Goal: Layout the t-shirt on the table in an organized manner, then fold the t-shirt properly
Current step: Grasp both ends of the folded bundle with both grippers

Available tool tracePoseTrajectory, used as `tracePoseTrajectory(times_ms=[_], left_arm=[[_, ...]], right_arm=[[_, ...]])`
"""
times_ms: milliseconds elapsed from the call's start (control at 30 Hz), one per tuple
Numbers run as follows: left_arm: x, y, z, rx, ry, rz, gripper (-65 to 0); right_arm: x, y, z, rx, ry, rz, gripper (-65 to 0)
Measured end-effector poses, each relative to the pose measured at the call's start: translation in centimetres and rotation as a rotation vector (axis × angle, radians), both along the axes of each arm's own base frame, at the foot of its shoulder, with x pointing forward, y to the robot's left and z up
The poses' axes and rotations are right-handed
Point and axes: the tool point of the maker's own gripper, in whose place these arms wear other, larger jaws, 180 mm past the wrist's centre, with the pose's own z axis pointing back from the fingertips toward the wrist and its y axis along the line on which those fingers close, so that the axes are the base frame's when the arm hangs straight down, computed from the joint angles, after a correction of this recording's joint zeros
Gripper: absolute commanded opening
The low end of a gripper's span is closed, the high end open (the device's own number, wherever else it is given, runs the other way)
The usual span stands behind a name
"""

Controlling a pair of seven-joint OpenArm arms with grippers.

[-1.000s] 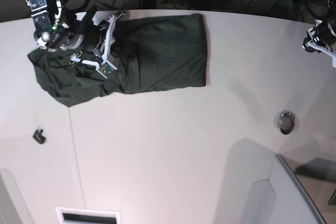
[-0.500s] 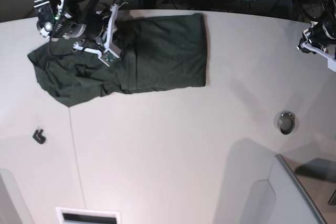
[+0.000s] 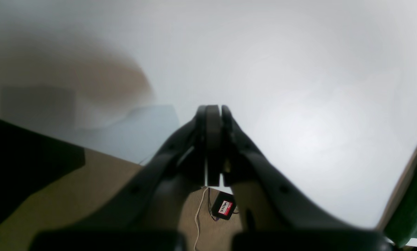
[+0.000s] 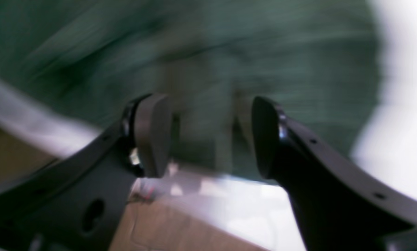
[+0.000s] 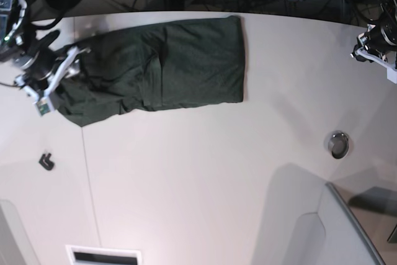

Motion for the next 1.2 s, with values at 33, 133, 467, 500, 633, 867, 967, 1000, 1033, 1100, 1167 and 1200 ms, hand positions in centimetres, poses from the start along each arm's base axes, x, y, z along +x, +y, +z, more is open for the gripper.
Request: tracePoseTrajectory(times_ms=[33, 133, 467, 500, 633, 867, 967, 1000, 1033, 1100, 1167, 1200], left_arm=[[0.1, -0.1, 0.1, 0.001, -0.003, -0.015, -65.0], [0.4, -1.3, 0.2, -0.004, -0.024, -0.155, -65.0], [0.6, -3.6, -1.5, 0.104, -0.040, -0.343, -65.0], [0.6, -4.7, -2.3, 0.103, -0.039, -0.368, -65.0], [-0.4, -8.1, -5.1, 0.070, -0.015, -0.430, -65.0], [1.6, -13.6, -5.9, -0.064, -0.160, -0.538, -65.0], [2.1, -15.4, -5.9, -0.097, -0.176, -0.569, -65.0], [2.1, -15.8, -6.0, -0.103, -0.181, -0.568, -65.0], [2.1, -16.1, -6.0, -0.107, -0.183, -0.571, -65.0], [2.3, -16.8, -6.0, -0.113, -0.184, -0.590, -65.0], [2.5, -17.8, -5.9, -0.123, -0.191, -0.603, -65.0], [2.5, -18.4, -5.9, -0.131, -0.194, -0.606, -65.0]], right_arm=[[0.8, -1.6, 0.0, 0.038, 0.011, -0.031, -17.6], [1.8, -9.5, -0.7, 0.128, 0.120, -0.294, -8.9], [1.2, -11.8, -6.9, 0.491, 0.402, -0.519, -3.6], [1.2, -12.0, -6.9, 0.515, 0.394, -0.523, -3.6], [0.9, -12.8, -7.2, 0.510, 0.416, -0.546, -3.6], [1.9, -8.7, -7.9, 0.495, 0.449, -0.406, -3.6], [1.7, -8.2, -8.1, 0.498, 0.455, -0.391, -3.6], [1.6, -7.9, -8.2, 0.504, 0.463, -0.385, -3.6], [1.4, -7.7, -8.3, 0.509, 0.467, -0.384, -3.6], [1.2, -7.3, -8.4, 0.519, 0.466, -0.383, -3.6], [1.1, -6.8, -8.5, 0.538, 0.462, -0.377, -3.6], [1.0, -6.7, -8.5, 0.546, 0.459, -0.379, -3.6]])
